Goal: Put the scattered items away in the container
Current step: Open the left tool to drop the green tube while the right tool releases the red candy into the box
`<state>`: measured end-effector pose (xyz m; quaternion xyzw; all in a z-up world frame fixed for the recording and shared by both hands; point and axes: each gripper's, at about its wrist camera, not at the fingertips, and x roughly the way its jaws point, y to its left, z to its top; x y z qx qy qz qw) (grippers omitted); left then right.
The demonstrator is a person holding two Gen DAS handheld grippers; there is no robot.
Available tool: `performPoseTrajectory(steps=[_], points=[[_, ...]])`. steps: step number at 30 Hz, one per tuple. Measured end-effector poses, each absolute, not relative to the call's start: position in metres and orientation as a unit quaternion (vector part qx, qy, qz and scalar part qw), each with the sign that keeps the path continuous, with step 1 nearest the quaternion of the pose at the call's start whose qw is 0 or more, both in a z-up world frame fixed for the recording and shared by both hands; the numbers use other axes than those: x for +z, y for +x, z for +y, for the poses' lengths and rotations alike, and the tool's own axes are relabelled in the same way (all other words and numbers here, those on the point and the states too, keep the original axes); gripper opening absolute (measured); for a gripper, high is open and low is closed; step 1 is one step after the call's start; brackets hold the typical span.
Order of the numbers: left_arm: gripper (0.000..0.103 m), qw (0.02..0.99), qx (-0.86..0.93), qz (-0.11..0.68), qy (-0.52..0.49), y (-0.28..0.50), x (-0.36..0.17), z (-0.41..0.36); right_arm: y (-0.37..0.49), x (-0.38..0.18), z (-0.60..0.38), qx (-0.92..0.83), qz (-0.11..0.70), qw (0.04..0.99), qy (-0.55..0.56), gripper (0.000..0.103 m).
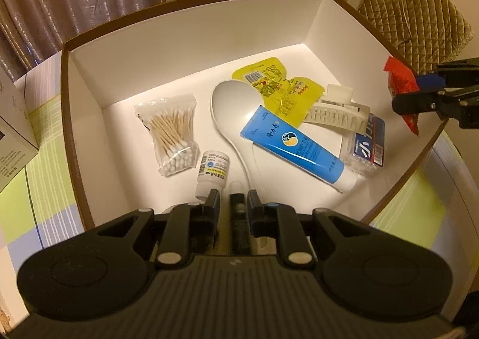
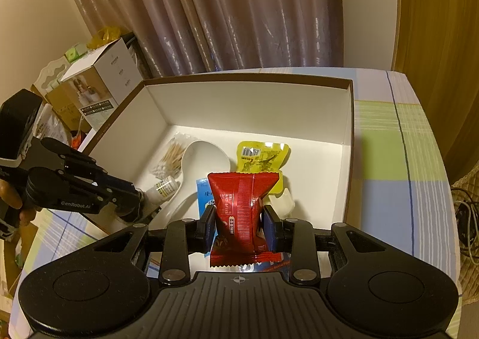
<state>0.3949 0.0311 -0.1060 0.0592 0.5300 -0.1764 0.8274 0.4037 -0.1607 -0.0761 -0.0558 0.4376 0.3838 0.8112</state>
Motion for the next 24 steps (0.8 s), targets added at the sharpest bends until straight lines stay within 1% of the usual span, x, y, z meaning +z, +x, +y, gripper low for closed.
performPoseTrajectory(steps=[8,10,24], points=[[0.015,0.829,-0.169,0.53,0.054,0.393,-0.104,0.037,0.403,-0.08,-0.16,0.386,0.442,0.808,-0.062,0.036],[0.016,0.831,-0.167,0.528,0.053,0.392,-0.102,0.038,0.404,-0.081,-0.159,0.387,0.442,0.806,-0.063,0.036],[0.016,0.838,-0.158,0.519,0.052,0.393,-0.097,0.046,0.41,-0.093,-0.142,0.404,0.453,0.789,-0.099,0.036]])
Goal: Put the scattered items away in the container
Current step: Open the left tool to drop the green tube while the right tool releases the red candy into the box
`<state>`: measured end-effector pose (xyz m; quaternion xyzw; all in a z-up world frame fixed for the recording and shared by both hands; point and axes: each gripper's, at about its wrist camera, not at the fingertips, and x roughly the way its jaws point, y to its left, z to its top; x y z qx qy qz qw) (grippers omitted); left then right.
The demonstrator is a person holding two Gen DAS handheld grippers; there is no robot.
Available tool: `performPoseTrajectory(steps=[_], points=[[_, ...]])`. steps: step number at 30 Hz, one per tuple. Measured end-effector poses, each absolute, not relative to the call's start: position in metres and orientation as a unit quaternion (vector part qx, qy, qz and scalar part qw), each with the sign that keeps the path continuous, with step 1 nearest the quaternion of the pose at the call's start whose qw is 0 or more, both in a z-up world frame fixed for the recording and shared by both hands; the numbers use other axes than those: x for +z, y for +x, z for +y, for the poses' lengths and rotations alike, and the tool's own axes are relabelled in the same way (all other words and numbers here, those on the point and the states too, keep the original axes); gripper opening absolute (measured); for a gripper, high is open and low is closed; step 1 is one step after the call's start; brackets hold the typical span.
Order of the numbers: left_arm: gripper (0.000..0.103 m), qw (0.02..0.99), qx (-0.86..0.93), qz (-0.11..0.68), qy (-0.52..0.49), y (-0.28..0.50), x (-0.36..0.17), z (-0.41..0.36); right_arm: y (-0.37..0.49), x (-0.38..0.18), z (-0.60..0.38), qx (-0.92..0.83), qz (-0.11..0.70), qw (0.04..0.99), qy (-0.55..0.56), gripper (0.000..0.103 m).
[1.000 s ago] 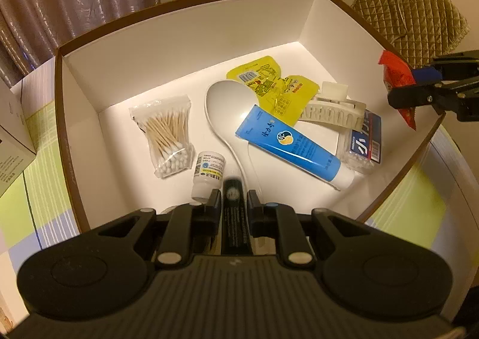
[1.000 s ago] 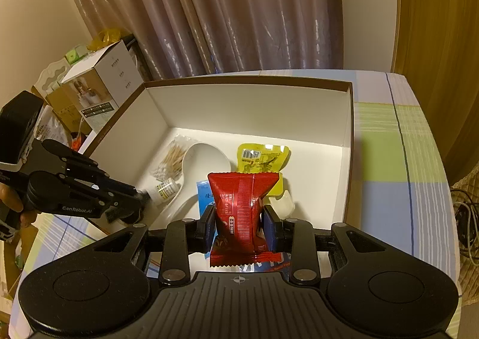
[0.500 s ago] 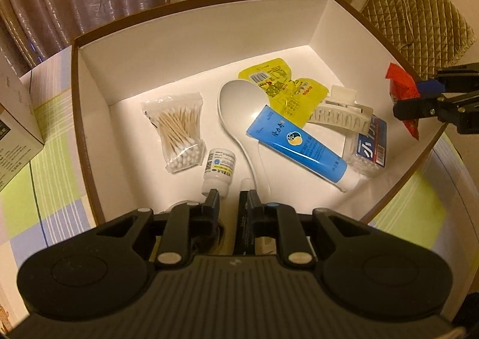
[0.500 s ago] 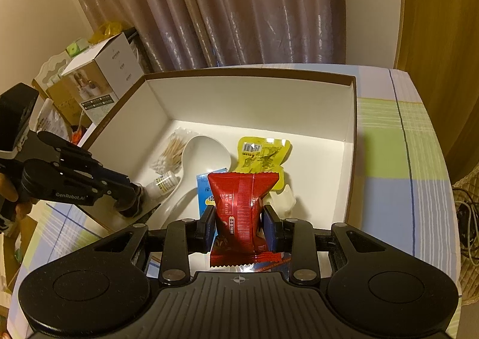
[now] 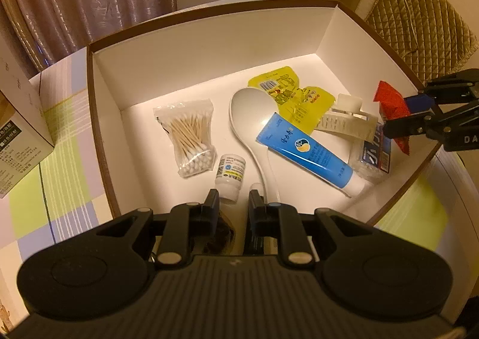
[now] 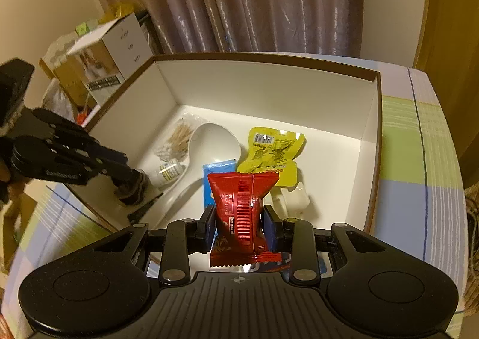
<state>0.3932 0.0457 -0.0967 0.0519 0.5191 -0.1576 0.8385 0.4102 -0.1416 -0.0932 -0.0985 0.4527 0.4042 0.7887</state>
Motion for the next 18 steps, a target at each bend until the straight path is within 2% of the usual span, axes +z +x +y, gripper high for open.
performPoseTrajectory(steps=[18], points=[[0.018,0.844,-0.152,0.512,0.046,0.404,-0.094,0.05,0.432,-0.115,-0.111,0.442,0.492,0.736,-0.143,0.036]])
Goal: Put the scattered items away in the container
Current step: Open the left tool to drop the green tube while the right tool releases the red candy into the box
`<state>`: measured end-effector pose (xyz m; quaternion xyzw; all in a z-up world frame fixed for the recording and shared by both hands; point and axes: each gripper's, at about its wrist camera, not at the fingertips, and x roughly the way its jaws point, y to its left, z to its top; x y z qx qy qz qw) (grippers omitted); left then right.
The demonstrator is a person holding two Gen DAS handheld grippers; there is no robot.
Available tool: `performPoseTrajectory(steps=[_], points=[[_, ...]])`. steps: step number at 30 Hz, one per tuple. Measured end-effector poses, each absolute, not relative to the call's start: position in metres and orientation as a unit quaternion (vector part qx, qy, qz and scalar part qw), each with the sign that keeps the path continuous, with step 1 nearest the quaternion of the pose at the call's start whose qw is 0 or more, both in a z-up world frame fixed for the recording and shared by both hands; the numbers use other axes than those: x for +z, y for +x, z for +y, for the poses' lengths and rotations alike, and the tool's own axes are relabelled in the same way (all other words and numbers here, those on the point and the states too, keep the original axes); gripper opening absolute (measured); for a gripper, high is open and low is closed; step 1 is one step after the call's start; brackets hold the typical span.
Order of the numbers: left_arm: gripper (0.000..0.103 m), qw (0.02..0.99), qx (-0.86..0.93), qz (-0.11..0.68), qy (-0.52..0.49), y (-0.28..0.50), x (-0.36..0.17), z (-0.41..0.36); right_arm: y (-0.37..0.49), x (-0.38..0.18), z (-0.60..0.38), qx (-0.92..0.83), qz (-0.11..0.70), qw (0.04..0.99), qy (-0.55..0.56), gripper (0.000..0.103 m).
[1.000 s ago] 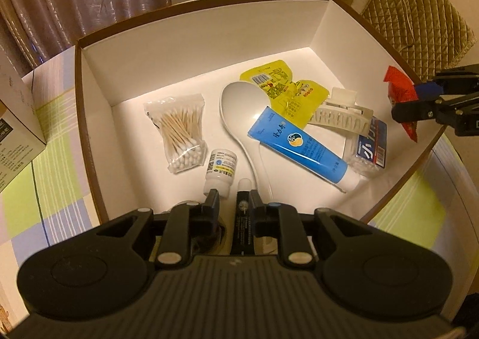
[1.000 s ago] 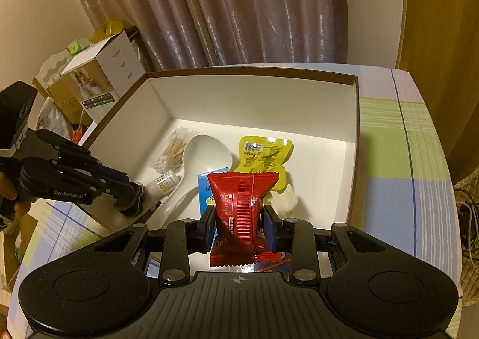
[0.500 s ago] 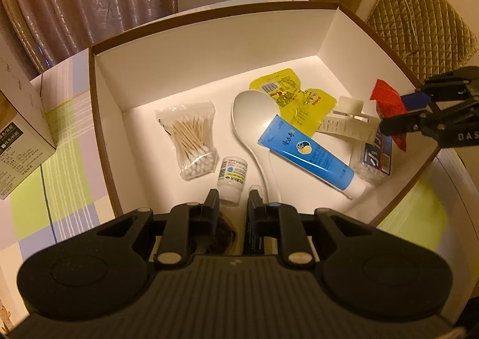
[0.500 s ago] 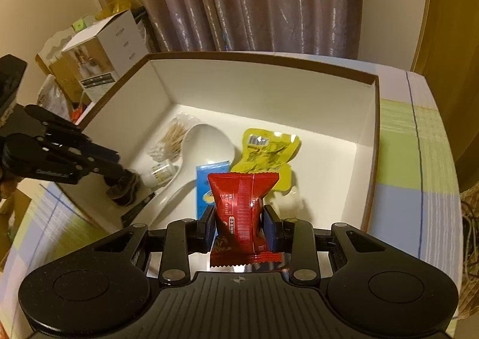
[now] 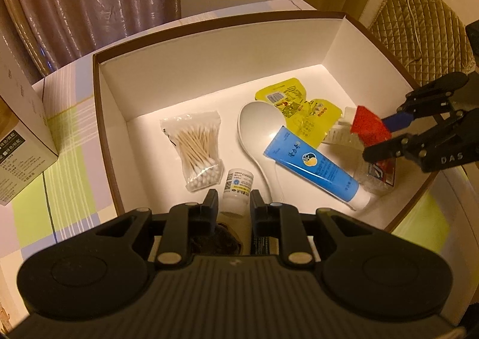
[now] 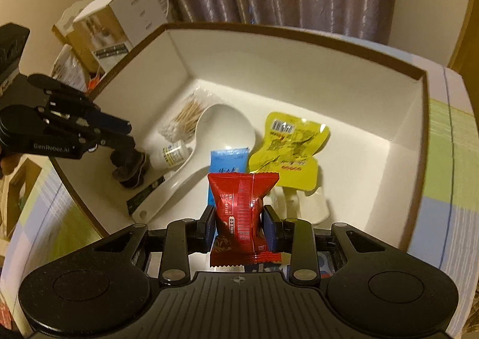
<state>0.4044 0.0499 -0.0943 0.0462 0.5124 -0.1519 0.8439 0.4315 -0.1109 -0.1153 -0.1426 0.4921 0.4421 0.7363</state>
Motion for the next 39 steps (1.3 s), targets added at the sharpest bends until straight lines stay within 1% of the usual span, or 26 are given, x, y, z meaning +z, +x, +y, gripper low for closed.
performPoseTrajectory(steps=[8,17,19,20,21,22,23,25,26,28,30,31,32,33,34,36,39], points=[[0.018,0.843,-0.149,0.514,0.048,0.406,-0.096,0.051,0.442,-0.134,-0.098,0.424,0.516,0.723,-0.176,0.036],[0.018,0.843,-0.149,0.515,0.048,0.408,-0.097,0.051,0.44,-0.135,-0.093,0.402,0.503,0.735,-0.211,0.036],[0.019,0.842,-0.148,0.516,0.048,0.407,-0.097,0.05,0.44,-0.135,-0.092,0.397,0.503,0.737,-0.215,0.036],[0.02,0.842,-0.148,0.516,0.049,0.407,-0.097,0.05,0.44,-0.135,-0.091,0.395,0.503,0.738,-0.217,0.044],[0.023,0.843,-0.148,0.515,0.049,0.407,-0.097,0.049,0.44,-0.136,-0.091,0.395,0.504,0.736,-0.216,0.058],[0.026,0.843,-0.149,0.515,0.049,0.407,-0.097,0.048,0.438,-0.134,-0.091,0.395,0.503,0.738,-0.214,0.093],[0.028,0.842,-0.15,0.515,0.048,0.407,-0.097,0.047,0.436,-0.13,-0.091,0.398,0.494,0.744,-0.209,0.097],[0.036,0.843,-0.151,0.515,0.047,0.406,-0.097,0.045,0.431,-0.124,-0.091,0.405,0.482,0.749,-0.204,0.097],[0.037,0.843,-0.148,0.515,0.048,0.406,-0.096,0.043,0.431,-0.122,-0.091,0.401,0.484,0.751,-0.204,0.097],[0.043,0.844,-0.145,0.515,0.049,0.406,-0.096,0.041,0.429,-0.119,-0.093,0.396,0.488,0.752,-0.198,0.097],[0.047,0.844,-0.142,0.515,0.048,0.405,-0.095,0.039,0.426,-0.117,-0.095,0.392,0.497,0.75,-0.192,0.097],[0.051,0.844,-0.141,0.516,0.047,0.404,-0.094,0.038,0.423,-0.115,-0.096,0.389,0.499,0.751,-0.188,0.097],[0.052,0.843,-0.14,0.517,0.047,0.404,-0.094,0.036,0.421,-0.114,-0.097,0.388,0.501,0.752,-0.184,0.097],[0.057,0.843,-0.14,0.517,0.047,0.403,-0.093,0.034,0.418,-0.113,-0.097,0.384,0.503,0.752,-0.184,0.097],[0.064,0.843,-0.138,0.517,0.048,0.402,-0.092,0.032,0.415,-0.112,-0.097,0.381,0.503,0.754,-0.184,0.097],[0.073,0.845,-0.132,0.516,0.053,0.4,-0.091,0.028,0.411,-0.11,-0.097,0.373,0.499,0.761,-0.181,0.097],[0.073,0.846,-0.129,0.514,0.051,0.398,-0.089,0.024,0.408,-0.107,-0.101,0.363,0.498,0.769,-0.171,0.097]])
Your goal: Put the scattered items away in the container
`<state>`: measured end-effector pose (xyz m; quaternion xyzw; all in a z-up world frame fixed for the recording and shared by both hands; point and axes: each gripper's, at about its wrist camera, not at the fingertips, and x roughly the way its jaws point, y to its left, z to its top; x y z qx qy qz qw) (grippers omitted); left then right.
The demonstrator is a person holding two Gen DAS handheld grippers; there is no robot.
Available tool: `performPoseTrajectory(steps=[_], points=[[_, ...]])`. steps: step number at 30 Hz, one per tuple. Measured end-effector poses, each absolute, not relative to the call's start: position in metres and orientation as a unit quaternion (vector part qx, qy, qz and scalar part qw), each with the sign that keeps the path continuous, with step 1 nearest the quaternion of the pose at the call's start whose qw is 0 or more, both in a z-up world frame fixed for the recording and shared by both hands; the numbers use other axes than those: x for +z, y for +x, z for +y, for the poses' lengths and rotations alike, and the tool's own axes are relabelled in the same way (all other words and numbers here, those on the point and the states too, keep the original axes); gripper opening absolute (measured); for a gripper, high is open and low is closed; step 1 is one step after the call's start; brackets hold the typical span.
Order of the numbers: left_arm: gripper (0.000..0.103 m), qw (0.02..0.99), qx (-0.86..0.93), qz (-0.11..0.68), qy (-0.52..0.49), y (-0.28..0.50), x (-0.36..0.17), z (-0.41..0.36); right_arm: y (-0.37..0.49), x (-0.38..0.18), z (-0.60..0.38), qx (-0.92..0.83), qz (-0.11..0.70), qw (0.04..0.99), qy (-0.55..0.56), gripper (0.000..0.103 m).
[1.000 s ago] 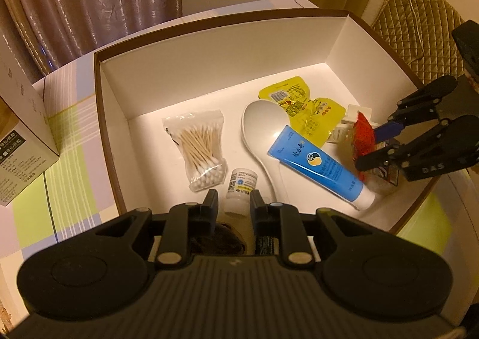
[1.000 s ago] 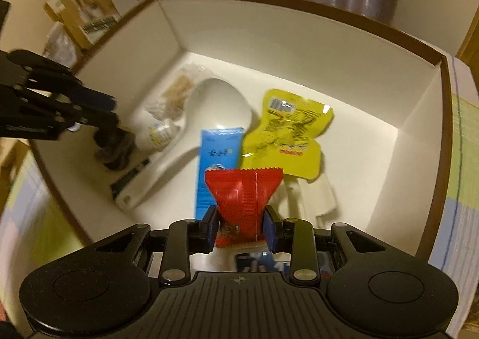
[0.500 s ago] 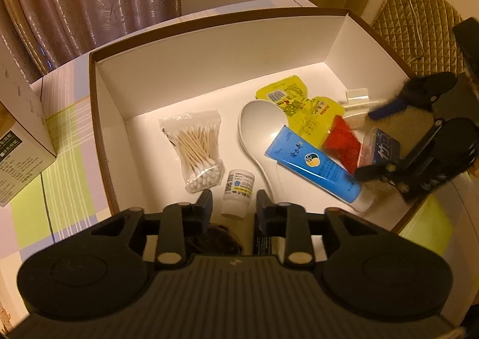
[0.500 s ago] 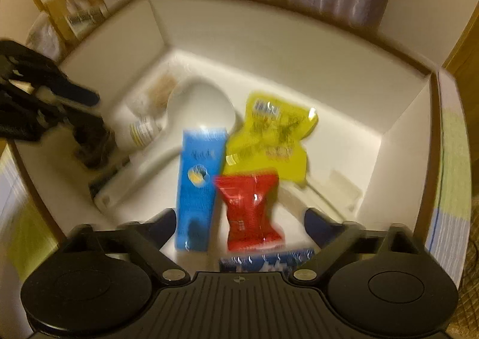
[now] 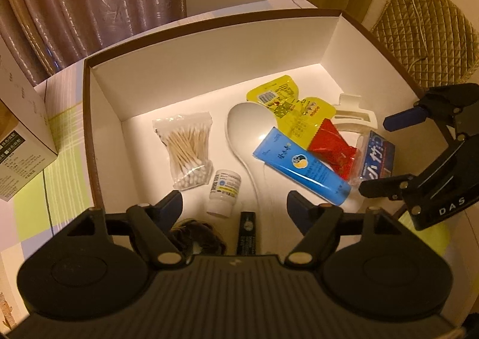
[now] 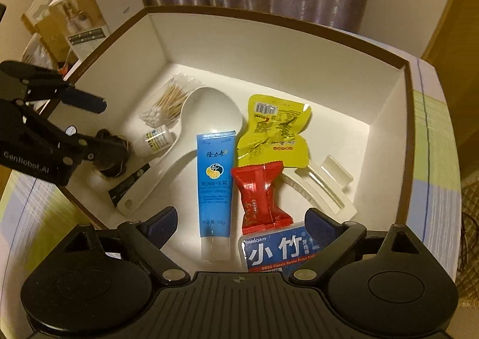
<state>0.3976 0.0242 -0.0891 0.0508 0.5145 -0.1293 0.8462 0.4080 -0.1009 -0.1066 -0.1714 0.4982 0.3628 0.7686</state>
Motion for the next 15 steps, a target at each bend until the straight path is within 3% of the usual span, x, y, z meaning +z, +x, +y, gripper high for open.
performPoseTrajectory(steps=[5,10,15], points=[[0.077,0.852,-0.11,0.51,0.047,0.393,-0.083,0.022,0.403,-0.099,-0.107,0.343,0.5,0.781,-0.148,0.097],[0.089,0.862,-0.089,0.496,0.056,0.382,-0.072,0.016,0.393,-0.086,-0.113,0.332,0.493,0.796,-0.115,0.097],[0.091,0.871,-0.068,0.484,0.055,0.37,-0.061,0.011,0.381,-0.077,-0.115,0.323,0.485,0.805,-0.111,0.097]])
